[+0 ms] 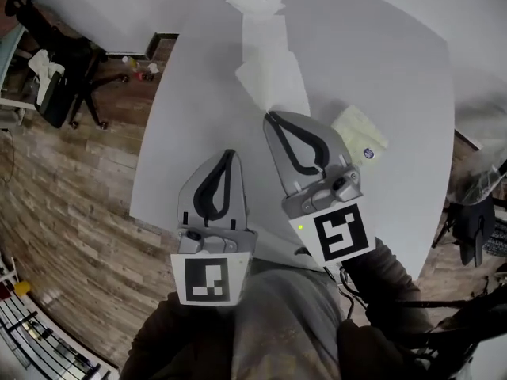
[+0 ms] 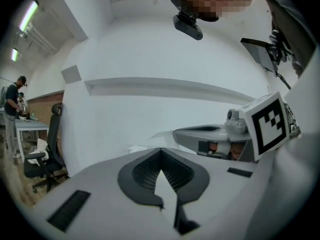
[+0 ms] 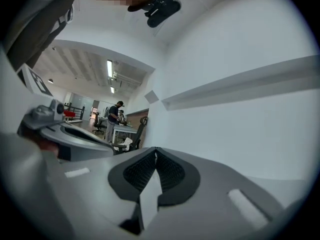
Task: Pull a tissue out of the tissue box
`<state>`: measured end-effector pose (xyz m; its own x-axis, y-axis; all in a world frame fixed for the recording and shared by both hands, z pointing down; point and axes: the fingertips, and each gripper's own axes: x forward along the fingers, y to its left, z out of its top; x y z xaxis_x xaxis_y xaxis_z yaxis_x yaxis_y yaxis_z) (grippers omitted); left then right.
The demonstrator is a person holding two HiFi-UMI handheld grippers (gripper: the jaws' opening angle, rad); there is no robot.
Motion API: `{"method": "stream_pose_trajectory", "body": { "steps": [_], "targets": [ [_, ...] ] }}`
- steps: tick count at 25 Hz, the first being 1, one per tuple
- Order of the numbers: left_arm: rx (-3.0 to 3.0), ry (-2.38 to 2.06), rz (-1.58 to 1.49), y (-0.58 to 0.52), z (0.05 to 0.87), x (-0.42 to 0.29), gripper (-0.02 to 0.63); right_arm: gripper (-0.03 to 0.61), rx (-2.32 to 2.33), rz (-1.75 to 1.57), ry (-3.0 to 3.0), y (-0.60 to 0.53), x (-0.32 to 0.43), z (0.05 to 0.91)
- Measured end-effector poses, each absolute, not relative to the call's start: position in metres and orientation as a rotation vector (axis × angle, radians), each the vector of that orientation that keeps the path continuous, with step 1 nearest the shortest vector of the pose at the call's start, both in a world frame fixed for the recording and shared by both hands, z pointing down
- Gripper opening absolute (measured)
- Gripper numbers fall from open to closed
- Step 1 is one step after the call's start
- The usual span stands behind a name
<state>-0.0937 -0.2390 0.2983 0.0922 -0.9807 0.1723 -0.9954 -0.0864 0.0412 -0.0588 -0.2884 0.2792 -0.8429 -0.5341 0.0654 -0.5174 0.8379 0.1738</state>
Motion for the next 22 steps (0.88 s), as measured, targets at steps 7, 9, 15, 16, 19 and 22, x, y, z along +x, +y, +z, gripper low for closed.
{"method": "stream_pose_trajectory", "body": {
  "steps": [7, 9, 15, 16, 19, 22],
  "targets": [
    [2.040, -2.171, 0.207, -0.181, 0.314, -0.241, -0.002, 0.003, 0.608, -0.036, -2.826, -0.243, -0.219, 0.372],
    [1.993, -2.208, 0.205, -0.166, 0.319, -0.270, -0.002, 0.003, 0.521, 0.018, -2.794, -0.225, -0.253, 0.401],
    [1.911, -2.238, 0.201, -0.135, 0.334, -0.321, -0.002, 0.003, 0.376, 0.129, -2.681, -0.188, -0.315, 0.467],
    [1.903, -2.240, 0.195, -0.132, 0.336, -0.327, -0.002, 0.003, 0.368, 0.138, -2.664, -0.185, -0.321, 0.475],
    [1.888, -2.247, 0.176, -0.124, 0.339, -0.341, -0.002, 0.003, 0.371, 0.152, -2.617, -0.178, -0.333, 0.496],
    [1.897, -2.236, 0.182, -0.118, 0.342, -0.349, -0.002, 0.009, 0.364, 0.184, -2.590, -0.173, -0.337, 0.510]
  ]
}}
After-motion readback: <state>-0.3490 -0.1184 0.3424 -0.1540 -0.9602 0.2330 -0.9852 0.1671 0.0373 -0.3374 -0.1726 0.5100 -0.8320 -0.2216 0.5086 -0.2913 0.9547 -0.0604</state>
